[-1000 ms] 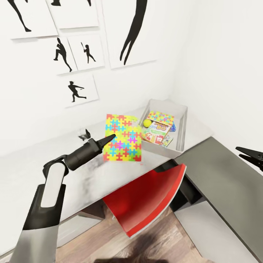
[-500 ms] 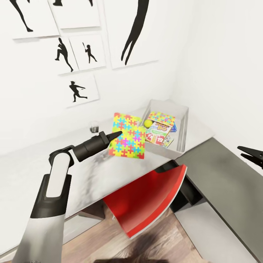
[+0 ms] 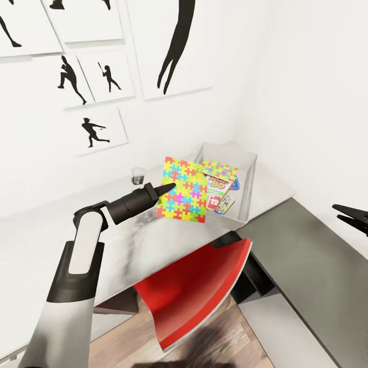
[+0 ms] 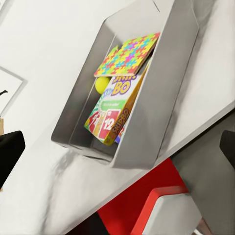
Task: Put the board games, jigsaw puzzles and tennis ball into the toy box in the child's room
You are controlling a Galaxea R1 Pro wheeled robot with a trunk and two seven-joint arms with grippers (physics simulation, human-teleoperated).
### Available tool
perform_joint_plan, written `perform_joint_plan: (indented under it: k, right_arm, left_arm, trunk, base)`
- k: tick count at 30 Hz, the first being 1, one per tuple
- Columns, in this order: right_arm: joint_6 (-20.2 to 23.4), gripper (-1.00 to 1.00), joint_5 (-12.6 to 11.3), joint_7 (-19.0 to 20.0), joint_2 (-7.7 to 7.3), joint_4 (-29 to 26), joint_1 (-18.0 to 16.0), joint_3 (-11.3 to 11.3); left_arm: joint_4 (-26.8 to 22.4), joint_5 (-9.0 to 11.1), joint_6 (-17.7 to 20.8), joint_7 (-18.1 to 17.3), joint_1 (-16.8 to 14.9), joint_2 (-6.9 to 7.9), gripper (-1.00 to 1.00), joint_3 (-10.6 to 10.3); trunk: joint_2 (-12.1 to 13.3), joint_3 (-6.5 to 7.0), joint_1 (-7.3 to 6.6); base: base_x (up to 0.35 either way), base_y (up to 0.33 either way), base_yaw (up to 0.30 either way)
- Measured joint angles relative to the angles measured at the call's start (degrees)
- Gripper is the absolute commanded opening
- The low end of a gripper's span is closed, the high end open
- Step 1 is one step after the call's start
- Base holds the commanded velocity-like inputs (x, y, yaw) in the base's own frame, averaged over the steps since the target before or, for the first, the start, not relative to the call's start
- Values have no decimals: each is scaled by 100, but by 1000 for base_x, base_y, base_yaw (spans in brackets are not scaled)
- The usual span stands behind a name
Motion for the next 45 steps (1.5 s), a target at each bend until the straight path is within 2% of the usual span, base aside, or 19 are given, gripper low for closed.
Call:
perform_joint_plan:
  k: [10, 27, 38, 45]
  right_arm:
    - [9, 100, 0, -2, 0, 3, 0, 0]
    - [72, 100, -3, -4, -8, -1, -5, 1]
    - [73, 100, -3, -6, -8, 1, -33, 3]
    - [72, 100, -3, -5, -3, 3, -34, 1]
  left_arm:
    - [-2, 1, -24, 20, -24, -48, -100, -158]
    - [-2, 15, -27, 70, -152, -110, -100, -198]
    - [-4, 9, -37, 94, -138, -116, -100, -206]
    - [-2, 9, -38, 96, -130, -117, -100, -205]
  trunk:
    - [0, 2, 0]
    - [0, 3, 0]
    - [0, 3, -1]
    - [0, 3, 0]
  base:
    - [13, -19, 0]
    - [1, -1, 4]
    - [96, -64, 236]
    - [56, -37, 104]
